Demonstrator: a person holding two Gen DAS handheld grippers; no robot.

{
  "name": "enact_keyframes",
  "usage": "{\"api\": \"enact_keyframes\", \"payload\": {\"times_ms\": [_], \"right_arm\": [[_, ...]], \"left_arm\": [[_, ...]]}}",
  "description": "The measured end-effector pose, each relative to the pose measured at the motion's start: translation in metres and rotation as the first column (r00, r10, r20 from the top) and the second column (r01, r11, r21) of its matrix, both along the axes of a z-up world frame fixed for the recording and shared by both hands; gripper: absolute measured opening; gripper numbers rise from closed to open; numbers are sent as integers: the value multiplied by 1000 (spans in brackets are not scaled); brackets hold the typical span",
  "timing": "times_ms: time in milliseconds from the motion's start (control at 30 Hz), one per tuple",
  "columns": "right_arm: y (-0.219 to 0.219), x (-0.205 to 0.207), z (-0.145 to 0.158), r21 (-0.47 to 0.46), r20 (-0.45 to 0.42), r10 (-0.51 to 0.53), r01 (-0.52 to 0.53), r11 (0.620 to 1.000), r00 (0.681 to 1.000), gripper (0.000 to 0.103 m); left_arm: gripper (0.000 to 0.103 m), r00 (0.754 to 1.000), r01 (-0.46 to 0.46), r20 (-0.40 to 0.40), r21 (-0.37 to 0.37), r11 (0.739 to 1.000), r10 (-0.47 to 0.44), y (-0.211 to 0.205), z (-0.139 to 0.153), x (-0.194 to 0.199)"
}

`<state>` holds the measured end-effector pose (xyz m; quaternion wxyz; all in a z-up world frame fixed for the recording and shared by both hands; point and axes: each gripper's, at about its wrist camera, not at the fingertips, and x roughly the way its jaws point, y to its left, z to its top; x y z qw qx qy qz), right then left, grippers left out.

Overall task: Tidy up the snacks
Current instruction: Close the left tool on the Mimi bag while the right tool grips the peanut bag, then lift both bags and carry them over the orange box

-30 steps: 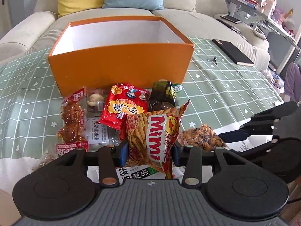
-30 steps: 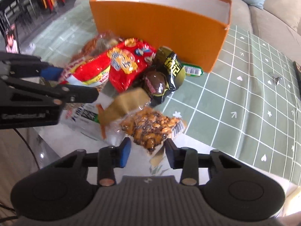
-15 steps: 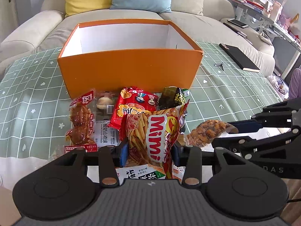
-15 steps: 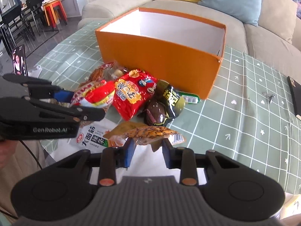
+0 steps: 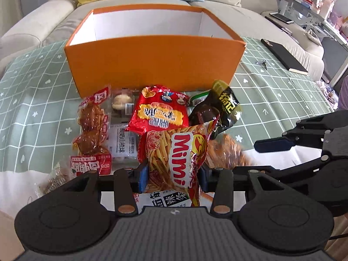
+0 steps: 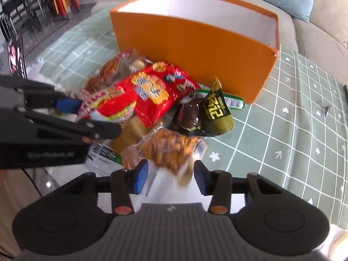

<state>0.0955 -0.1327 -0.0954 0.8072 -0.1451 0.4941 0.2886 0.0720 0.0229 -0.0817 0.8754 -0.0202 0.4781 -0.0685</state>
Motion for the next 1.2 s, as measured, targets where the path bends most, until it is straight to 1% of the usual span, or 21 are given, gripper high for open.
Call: {"api": "enact_keyframes", "payload": {"times_ms": [33,67,100,133,167,200,233,333,433,533,567,633,767,800,833,967,1033,1200], "right_arm": [[2,0,-3,-17,7,20,-20,1000,1000,52],[4,1,-6,-29,16,42,-42,999,999,54],[4,2,-9,-41,27,69,-68,997,997,55],[7,3,-12,-56,31,102,-100,993,994,59],[10,3,-15,-64,32,146,-144,987,989,65],[12,4,-17,-64,28,201,-199,978,979,69],[17,5,-18,-63,19,266,-265,962,964,75],[24,5,-21,-110,48,424,-417,902,905,78],[28,9,-25,-143,27,557,-548,824,830,79],[32,11,-28,-186,1,663,-651,736,749,79],[33,13,-30,-196,-10,685,-673,713,729,80],[34,16,-34,-187,-43,708,-702,688,705,81],[39,18,-43,-180,-71,731,-729,660,679,83],[39,18,-45,-176,-79,728,-728,662,681,83],[37,19,-46,-164,-87,719,-721,673,690,83],[35,33,-51,-105,-140,650,-664,741,747,84],[34,33,-52,-107,-141,636,-650,752,759,84],[33,36,-51,-119,-153,549,-567,815,821,76]], "left_arm": [[50,1000,1,-2,-2,1000,-1,0,-1,0],[50,1000,0,-6,-3,1000,0,1,-1,1],[50,1000,1,-7,-6,1000,-1,1,-1,2],[50,1000,1,-7,-6,1000,-2,2,-1,2],[50,1000,4,-7,-6,1000,-4,2,-2,2],[50,1000,7,-7,-6,1000,-7,2,-2,2],[50,1000,10,-7,-4,1000,-10,2,-2,2],[50,1000,19,-6,0,1000,-19,2,-2,2],[50,1000,25,-8,2,1000,-25,3,-2,2],[50,1000,29,-10,0,1000,-29,2,-3,2],[50,999,32,-10,0,999,-32,2,-3,2],[50,999,38,-11,5,999,-38,2,-3,2],[50,999,42,-12,4,999,-42,3,-4,1],[50,999,42,-14,2,999,-42,3,-4,1],[50,999,42,-14,1,999,-42,3,-4,1],[50,999,46,-14,3,999,-45,2,-4,2],[50,999,50,-13,3,999,-50,1,-4,1],[50,999,52,-12,8,999,-52,0,-4,1]]}}
